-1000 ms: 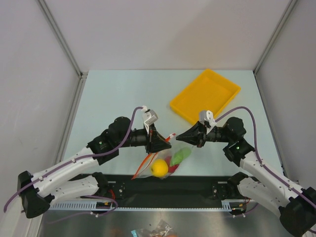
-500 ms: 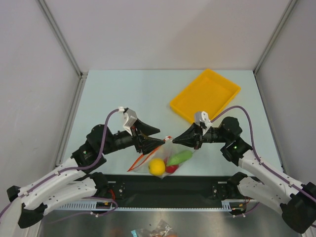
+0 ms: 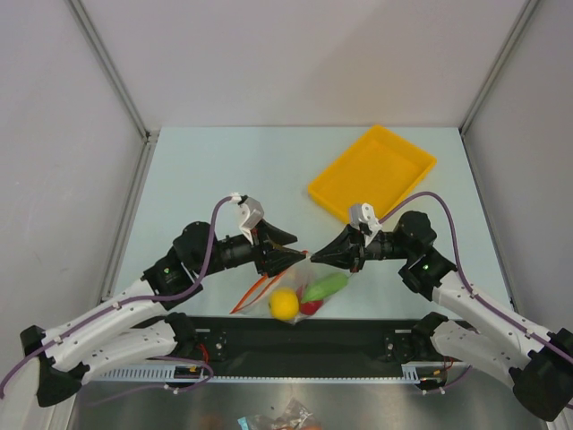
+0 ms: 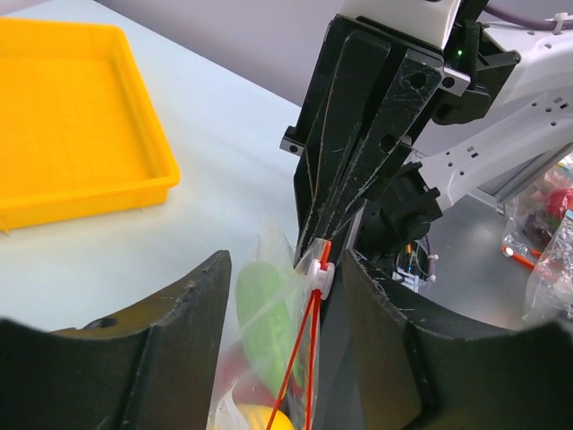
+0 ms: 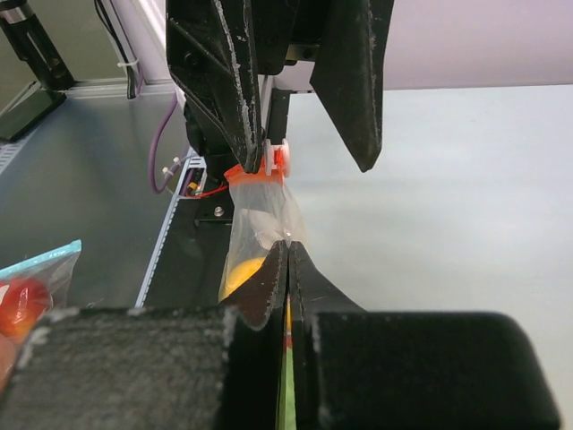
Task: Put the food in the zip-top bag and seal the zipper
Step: Zip the zipper food storage bag at the center of the board.
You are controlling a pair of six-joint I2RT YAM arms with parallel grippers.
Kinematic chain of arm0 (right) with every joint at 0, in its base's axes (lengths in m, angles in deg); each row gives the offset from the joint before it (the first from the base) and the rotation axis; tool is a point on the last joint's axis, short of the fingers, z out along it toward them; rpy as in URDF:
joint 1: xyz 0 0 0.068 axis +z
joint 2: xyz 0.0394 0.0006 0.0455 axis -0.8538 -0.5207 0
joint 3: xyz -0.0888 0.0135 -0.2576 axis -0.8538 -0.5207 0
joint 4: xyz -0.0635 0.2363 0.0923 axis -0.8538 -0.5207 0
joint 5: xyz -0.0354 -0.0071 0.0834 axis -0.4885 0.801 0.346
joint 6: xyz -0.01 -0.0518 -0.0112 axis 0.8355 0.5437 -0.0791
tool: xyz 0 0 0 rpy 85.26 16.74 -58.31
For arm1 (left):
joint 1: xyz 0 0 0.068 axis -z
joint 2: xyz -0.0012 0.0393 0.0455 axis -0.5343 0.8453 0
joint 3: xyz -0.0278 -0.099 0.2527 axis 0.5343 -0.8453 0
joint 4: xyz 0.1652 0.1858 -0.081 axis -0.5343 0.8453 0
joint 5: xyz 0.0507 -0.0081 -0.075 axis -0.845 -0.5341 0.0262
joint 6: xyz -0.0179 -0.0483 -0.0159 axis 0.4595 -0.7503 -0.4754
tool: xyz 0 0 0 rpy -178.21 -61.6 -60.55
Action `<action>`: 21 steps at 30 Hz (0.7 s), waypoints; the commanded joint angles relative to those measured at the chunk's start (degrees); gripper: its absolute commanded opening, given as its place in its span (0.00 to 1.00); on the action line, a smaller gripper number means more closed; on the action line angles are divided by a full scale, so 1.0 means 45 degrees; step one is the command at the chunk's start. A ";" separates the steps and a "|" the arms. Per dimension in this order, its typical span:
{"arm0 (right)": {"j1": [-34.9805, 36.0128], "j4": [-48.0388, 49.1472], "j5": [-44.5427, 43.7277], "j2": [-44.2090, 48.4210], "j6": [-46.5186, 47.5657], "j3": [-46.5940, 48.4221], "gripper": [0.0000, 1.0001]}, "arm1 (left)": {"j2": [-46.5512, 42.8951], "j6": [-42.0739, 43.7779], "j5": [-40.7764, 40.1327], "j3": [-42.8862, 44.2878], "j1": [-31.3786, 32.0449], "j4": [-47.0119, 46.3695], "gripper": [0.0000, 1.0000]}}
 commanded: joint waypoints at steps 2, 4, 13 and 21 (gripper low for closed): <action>0.0056 0.0188 -0.0166 0.0119 0.0151 0.0560 0.00 | 0.0045 0.0304 0.0105 0.0091 0.0114 -0.0483 0.55; 0.0056 0.0169 -0.0244 0.0118 0.0151 0.0560 0.00 | 0.0143 0.0284 0.0145 0.0130 0.0114 -0.0464 0.54; 0.0076 0.0052 -0.0517 0.0040 0.0073 0.0599 0.00 | 0.0632 0.0382 0.0262 0.0481 0.0192 -0.0073 0.12; -0.0722 0.1338 -0.1668 0.0586 -0.1234 -0.0044 0.00 | 0.0826 0.0382 0.0203 0.0599 0.0211 0.0161 0.02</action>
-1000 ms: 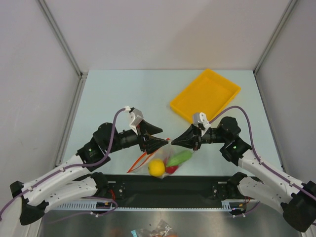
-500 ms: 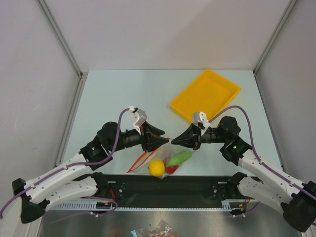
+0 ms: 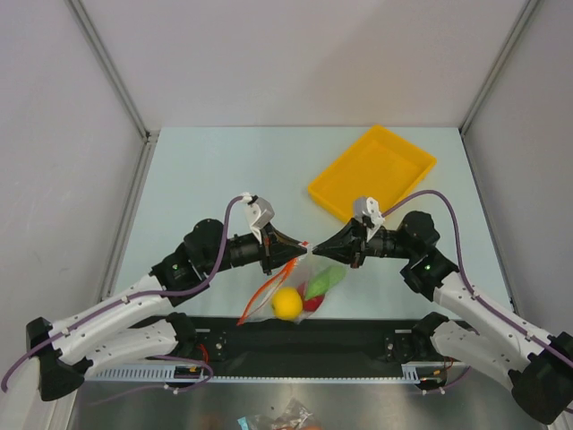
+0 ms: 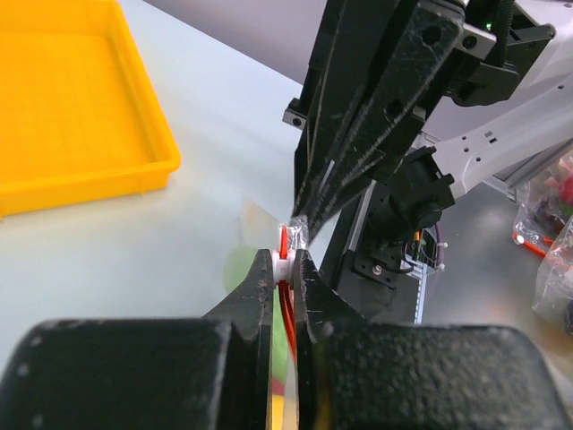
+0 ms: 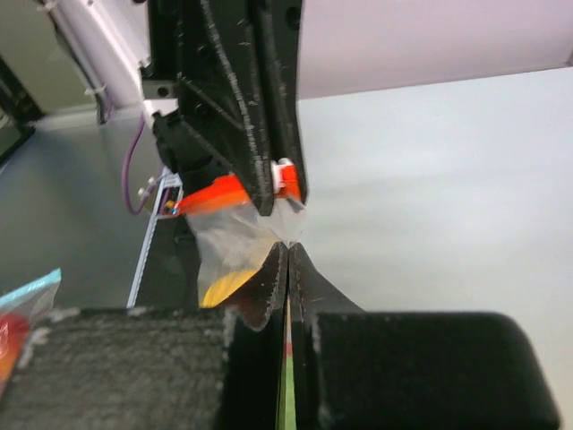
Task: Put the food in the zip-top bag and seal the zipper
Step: Zip the zipper food storage bag at the center of the board.
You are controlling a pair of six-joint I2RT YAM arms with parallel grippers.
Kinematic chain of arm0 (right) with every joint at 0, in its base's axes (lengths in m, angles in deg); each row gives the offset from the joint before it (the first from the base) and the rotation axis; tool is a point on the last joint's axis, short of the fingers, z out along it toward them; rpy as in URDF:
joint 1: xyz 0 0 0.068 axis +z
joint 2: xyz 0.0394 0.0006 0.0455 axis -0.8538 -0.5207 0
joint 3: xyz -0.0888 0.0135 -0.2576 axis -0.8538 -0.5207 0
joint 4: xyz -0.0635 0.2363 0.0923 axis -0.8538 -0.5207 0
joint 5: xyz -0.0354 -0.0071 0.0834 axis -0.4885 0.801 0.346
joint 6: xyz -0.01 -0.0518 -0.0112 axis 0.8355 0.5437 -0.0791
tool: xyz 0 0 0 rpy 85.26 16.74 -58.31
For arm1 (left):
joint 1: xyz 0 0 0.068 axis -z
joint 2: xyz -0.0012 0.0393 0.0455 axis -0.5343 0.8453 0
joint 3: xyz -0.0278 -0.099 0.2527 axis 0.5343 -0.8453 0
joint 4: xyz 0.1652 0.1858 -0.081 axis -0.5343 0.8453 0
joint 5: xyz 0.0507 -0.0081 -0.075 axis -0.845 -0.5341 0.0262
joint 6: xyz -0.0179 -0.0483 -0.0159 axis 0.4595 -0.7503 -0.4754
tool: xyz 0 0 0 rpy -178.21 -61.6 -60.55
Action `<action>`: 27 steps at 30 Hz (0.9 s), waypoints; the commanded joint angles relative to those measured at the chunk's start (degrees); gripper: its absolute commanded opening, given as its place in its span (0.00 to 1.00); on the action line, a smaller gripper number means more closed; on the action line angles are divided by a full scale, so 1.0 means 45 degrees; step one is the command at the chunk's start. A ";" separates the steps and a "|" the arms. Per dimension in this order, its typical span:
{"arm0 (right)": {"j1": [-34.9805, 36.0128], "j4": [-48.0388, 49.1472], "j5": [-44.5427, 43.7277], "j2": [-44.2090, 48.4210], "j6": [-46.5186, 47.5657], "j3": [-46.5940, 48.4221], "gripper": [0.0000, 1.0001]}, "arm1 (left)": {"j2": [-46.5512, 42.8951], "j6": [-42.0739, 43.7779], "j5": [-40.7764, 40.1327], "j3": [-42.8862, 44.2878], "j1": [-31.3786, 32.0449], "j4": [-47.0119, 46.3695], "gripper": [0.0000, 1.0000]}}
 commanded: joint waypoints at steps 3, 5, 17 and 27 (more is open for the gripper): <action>-0.0833 0.1817 -0.1602 0.0835 -0.1554 -0.0435 0.00 | 0.0205 0.0163 0.0281 0.0618 0.0114 0.0176 0.00; -0.1262 0.2072 -0.1918 0.0973 -0.2138 -0.0707 0.00 | 0.0206 0.0163 0.0282 0.0619 0.0114 0.0215 0.00; -0.1810 0.2855 -0.0142 0.0310 -0.2532 -0.0514 0.00 | 0.0381 0.0202 0.0321 0.0735 0.0154 0.0312 0.00; -0.2084 0.1821 -0.8482 0.3446 -0.3567 -0.1879 0.00 | 0.0440 0.0222 0.0301 0.0794 0.0212 0.0332 0.01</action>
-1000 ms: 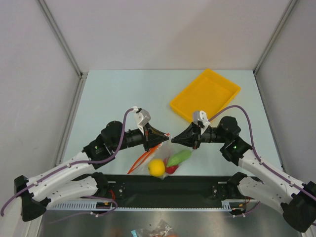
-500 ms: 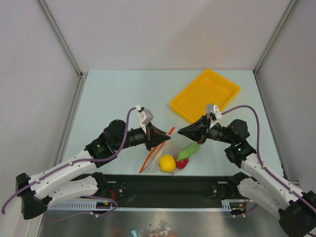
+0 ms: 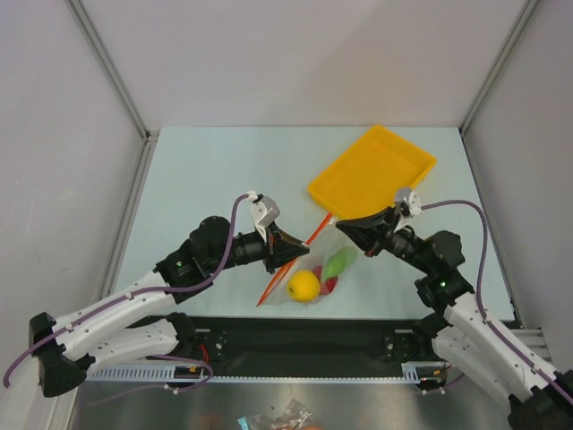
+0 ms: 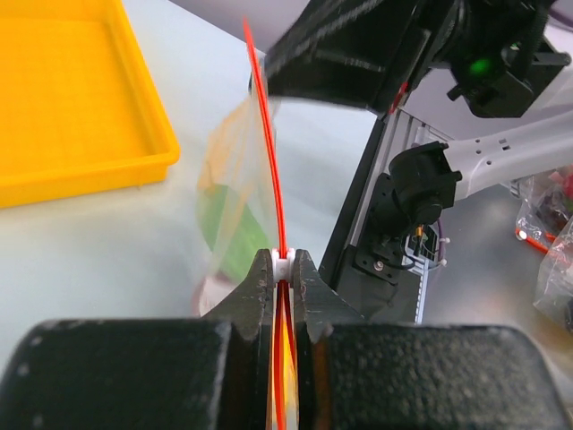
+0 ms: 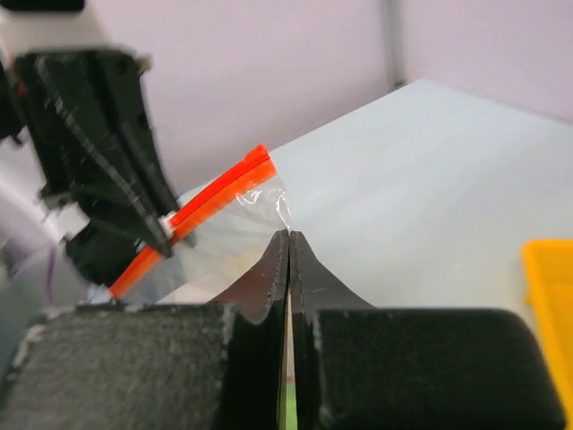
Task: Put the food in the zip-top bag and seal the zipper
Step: Zip the zipper food storage bag at the center of the board, then place the zipper food storage bag at the center of the board.
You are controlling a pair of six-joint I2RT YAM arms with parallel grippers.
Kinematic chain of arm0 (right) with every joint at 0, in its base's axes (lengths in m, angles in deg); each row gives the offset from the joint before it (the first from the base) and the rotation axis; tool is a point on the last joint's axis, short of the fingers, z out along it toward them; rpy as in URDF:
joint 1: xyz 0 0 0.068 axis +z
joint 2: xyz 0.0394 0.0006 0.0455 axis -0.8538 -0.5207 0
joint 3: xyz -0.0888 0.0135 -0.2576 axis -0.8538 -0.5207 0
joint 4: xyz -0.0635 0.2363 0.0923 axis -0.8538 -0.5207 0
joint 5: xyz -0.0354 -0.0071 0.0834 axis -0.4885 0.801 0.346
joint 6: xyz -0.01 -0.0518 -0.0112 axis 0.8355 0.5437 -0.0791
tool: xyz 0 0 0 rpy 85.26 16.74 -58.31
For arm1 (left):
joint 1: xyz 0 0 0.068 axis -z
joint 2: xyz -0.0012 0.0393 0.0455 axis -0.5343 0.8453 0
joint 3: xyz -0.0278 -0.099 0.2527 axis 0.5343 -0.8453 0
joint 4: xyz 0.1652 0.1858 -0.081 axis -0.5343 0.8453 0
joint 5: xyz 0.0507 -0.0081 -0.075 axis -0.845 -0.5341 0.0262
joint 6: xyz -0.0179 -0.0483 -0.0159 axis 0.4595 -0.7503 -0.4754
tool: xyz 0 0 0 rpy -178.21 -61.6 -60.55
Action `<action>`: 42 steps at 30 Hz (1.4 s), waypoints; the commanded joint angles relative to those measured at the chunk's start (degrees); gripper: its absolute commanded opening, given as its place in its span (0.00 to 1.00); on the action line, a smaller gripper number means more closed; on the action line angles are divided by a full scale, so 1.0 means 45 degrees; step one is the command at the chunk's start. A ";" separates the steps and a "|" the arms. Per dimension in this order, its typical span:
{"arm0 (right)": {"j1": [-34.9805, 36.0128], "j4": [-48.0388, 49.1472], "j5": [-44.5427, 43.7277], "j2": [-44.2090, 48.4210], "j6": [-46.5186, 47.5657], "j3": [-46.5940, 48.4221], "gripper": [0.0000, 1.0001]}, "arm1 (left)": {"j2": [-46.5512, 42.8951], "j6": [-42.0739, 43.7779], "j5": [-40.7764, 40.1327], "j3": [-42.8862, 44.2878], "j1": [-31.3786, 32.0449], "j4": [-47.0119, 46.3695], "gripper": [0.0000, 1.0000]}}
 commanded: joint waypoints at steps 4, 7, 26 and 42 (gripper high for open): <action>-0.0369 -0.1073 -1.0701 0.3125 -0.1214 -0.1044 0.00 | -0.0031 0.0212 0.0286 0.0498 0.0164 0.0157 0.00; -0.0389 -0.2051 -1.3968 0.4373 -0.1645 -0.1454 0.00 | -0.0030 0.0212 0.0208 0.0537 0.0144 0.0157 0.01; -0.0389 -0.4398 -1.7823 0.5179 -0.2974 -0.1221 0.07 | -0.0069 -0.0157 -0.1352 0.0596 0.0163 0.0997 0.01; -0.0408 -0.5547 -1.7547 0.4068 -0.4438 -0.0265 1.00 | -0.1280 -0.0939 -0.6092 0.0303 0.0163 0.1856 1.00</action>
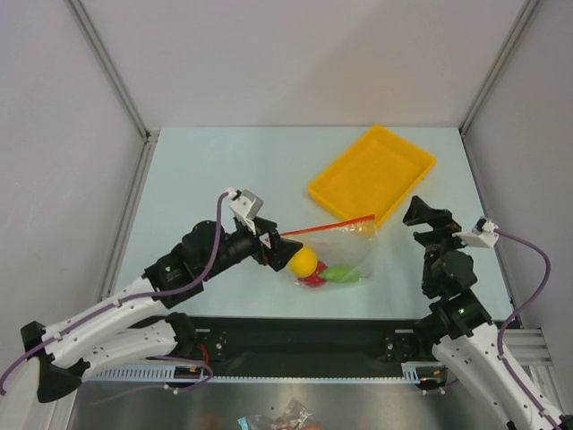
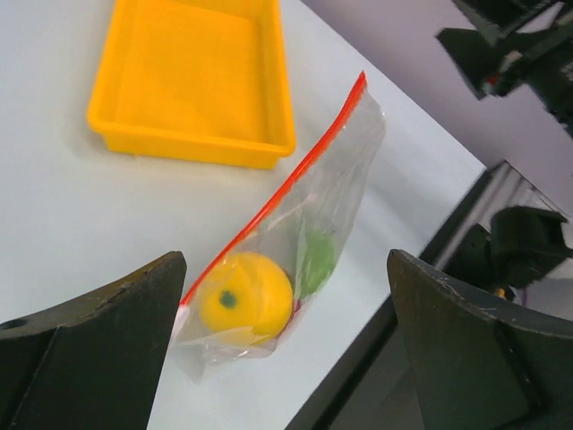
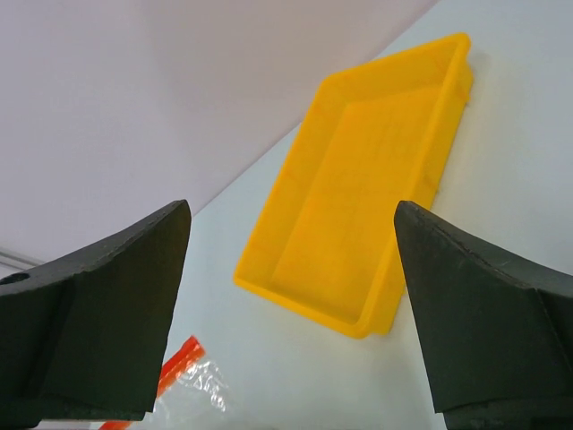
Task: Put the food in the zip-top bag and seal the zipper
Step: Place the zipper food storage bag at the center of the board, then reset both arms
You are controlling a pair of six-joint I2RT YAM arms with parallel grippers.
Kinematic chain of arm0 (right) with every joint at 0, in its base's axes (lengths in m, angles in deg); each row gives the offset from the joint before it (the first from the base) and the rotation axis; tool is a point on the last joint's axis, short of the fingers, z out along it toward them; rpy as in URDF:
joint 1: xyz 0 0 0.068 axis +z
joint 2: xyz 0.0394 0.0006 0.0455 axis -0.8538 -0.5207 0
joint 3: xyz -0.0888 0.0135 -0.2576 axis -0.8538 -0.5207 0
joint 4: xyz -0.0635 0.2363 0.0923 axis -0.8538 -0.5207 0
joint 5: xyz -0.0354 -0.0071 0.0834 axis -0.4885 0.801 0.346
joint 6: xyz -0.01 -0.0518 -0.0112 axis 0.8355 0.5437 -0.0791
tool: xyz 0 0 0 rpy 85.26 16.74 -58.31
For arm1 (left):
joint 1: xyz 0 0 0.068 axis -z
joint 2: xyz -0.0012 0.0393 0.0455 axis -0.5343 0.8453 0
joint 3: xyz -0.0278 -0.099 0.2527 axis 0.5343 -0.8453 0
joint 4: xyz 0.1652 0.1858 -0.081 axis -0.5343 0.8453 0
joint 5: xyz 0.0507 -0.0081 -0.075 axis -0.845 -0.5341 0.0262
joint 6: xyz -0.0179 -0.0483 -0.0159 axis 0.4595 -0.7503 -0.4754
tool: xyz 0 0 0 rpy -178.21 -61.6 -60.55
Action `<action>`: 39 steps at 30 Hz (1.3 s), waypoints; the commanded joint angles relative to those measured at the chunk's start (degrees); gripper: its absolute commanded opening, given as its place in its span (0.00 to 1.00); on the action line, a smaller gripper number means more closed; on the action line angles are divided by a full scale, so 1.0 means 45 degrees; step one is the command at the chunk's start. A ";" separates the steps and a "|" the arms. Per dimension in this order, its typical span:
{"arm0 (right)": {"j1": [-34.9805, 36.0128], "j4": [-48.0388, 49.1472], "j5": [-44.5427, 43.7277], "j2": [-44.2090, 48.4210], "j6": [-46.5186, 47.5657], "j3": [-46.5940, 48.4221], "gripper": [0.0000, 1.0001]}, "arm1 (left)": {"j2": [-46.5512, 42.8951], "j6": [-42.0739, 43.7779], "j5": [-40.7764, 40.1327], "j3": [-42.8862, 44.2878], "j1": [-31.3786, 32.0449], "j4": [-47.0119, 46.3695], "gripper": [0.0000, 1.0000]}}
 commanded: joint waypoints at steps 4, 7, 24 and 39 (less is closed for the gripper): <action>-0.0025 -0.1913 -0.0831 -0.1820 -0.1502 0.1911 1.00 | -0.1369 -0.1116 -0.4734 -0.0155 0.0037 0.0314 1.00; -0.0025 -0.2270 -0.0891 -0.2661 -0.1758 0.2341 1.00 | -0.2094 -0.1857 -0.6748 -0.0935 0.0018 0.0002 1.00; -0.0025 -0.2915 -0.1399 -0.3034 -0.2988 0.2362 1.00 | -0.1004 -0.5631 -1.2421 -0.2754 -0.0119 -0.0040 1.00; -0.0025 -0.2955 -0.1242 -0.3385 -0.2890 0.2518 1.00 | 0.0110 -0.4617 -1.0549 -0.2246 -0.0177 -0.0623 1.00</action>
